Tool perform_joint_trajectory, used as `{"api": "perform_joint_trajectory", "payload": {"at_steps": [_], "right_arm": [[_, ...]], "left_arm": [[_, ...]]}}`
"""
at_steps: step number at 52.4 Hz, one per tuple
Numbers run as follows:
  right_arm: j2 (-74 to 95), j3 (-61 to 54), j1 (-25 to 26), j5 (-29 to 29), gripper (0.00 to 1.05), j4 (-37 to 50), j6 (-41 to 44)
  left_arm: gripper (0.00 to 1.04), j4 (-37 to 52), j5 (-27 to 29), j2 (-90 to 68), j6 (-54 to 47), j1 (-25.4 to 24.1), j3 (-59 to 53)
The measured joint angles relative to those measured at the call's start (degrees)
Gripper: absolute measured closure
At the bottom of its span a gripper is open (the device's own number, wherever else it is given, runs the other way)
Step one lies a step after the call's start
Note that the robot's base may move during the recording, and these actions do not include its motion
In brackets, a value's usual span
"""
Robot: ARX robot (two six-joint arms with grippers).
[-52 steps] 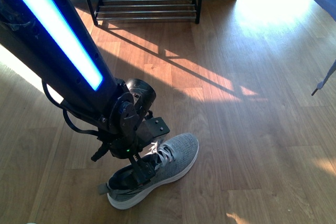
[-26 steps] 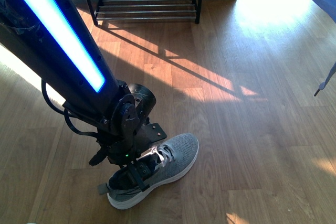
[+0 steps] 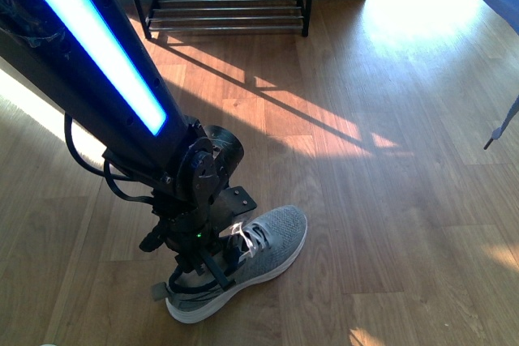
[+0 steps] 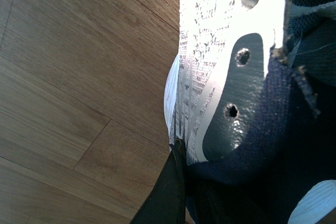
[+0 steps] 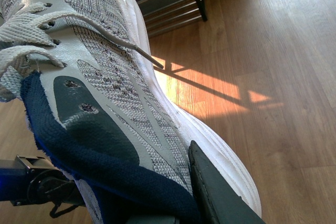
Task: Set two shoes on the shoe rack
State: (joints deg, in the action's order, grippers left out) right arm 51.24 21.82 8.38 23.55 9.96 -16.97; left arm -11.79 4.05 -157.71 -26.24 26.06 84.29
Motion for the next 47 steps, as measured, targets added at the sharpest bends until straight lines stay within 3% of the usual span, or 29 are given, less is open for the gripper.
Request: {"api": "perform_joint_trajectory", "payload": {"at_steps": [16, 34, 47], "right_arm": [[0.0, 0.0, 0.0, 0.0, 1.03, 0.0, 0.0], [0.0, 0.0, 0.0, 0.0, 1.03, 0.0, 0.0], [0.0, 0.0, 0.0, 0.0, 1.03, 0.0, 0.0]], "left_arm": [[1.03, -0.2, -0.9, 0.2, 5.0, -0.3, 2.2], [1.03, 18.3, -2.7, 1.6, 15.3, -0.4, -3.0], [1.03, 19.8, -2.5, 1.6, 19.1, -0.3, -3.7]]}}
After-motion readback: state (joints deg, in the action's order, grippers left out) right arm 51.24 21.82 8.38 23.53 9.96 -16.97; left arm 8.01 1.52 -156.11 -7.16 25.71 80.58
